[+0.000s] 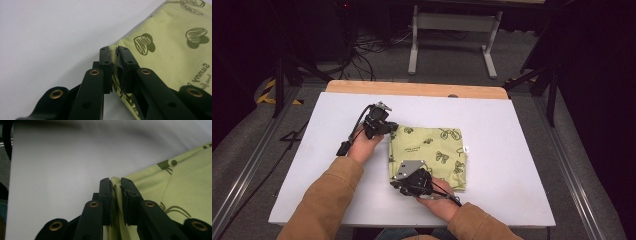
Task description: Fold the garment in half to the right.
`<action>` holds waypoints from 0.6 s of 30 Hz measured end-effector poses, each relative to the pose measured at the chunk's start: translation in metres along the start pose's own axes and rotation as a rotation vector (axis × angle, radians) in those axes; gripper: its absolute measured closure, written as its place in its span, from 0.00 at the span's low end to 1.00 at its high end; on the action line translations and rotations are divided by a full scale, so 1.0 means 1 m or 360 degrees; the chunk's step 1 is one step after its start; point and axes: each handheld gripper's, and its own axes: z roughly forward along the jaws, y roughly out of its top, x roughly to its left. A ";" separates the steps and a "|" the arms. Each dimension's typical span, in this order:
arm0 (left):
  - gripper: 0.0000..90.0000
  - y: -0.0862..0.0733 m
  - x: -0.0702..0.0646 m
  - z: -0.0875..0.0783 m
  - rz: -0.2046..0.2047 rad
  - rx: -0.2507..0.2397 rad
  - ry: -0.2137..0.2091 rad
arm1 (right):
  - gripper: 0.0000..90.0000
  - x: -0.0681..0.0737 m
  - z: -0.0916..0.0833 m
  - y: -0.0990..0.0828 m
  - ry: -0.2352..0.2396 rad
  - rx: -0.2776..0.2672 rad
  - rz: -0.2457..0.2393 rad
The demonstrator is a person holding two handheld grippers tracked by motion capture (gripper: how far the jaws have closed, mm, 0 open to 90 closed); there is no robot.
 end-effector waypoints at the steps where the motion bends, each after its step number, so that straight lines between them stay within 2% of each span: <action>1: 0.91 0.001 0.000 -0.002 -0.0014 -0.0007 -0.0016 | 0.89 0.000 -0.003 0.001 -0.0002 -0.0016 0.0002; 3: 0.91 0.004 0.000 -0.006 -0.0027 -0.0033 -0.0031 | 0.89 0.000 -0.006 0.002 -0.0004 -0.0040 0.0009; 8: 0.91 0.013 -0.008 -0.013 0.0023 -0.0075 -0.0037 | 0.89 -0.004 -0.015 0.002 0.0008 -0.0095 0.0038; 11: 0.91 0.018 -0.012 -0.018 0.0020 -0.0092 -0.0074 | 0.89 -0.005 -0.020 0.002 0.0017 -0.0122 0.0051; 18: 0.91 0.031 -0.022 -0.026 0.0038 -0.0132 -0.0094 | 0.89 -0.012 -0.038 0.000 0.0059 -0.0237 0.0127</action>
